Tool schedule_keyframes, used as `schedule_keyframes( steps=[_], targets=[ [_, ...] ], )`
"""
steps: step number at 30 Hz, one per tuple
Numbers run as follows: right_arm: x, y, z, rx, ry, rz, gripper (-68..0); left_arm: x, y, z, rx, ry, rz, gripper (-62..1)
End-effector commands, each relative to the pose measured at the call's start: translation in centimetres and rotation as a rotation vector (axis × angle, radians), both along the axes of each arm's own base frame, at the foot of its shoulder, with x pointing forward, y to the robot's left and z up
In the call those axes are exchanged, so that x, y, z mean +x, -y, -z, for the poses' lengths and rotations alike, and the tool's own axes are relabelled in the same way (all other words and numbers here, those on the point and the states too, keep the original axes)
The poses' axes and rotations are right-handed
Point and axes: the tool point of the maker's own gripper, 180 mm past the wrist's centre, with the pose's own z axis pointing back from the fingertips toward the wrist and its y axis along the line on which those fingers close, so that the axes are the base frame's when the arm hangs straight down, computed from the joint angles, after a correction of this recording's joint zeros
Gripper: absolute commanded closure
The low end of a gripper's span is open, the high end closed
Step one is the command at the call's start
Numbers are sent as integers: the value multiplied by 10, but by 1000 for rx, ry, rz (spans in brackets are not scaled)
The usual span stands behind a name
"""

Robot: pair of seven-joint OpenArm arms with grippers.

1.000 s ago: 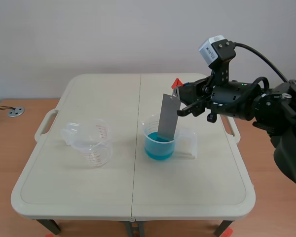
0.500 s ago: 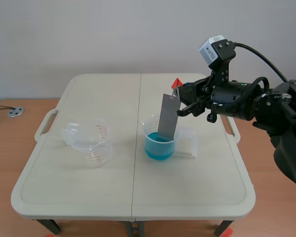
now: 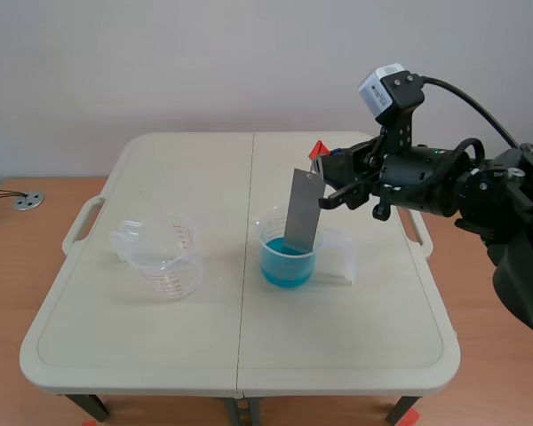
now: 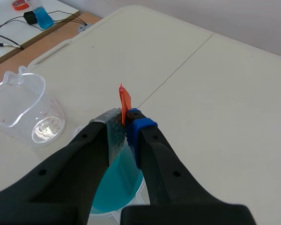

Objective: Hold the metal plate by the orange handle, dip it into the blue solution, take it out and point at it, then put the plate back in the beaker on the left.
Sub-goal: 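Hold the plate still in the solution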

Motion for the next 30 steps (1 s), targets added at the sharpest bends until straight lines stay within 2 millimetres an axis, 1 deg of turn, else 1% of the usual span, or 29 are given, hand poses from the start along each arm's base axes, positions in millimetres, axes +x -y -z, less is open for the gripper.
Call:
schedule_keyframes(
  steps=[1, 10, 22, 30],
  targets=[
    [2, 0, -5, -3, 12, -8, -13, 1, 4, -2, -19, 7, -1, -21],
    [4, -1, -9, 10, 21, -7, -13, 1, 4, -2, -19, 6, -1, -21],
    [5, -7, -46, 24, 121, -25, -13, 1, 4, -2, -19, 6, -1, -21],
    [3, -11, -61, 23, 136, -40, -13, 1, 4, -2, -19, 6, -1, -21]
  ],
)
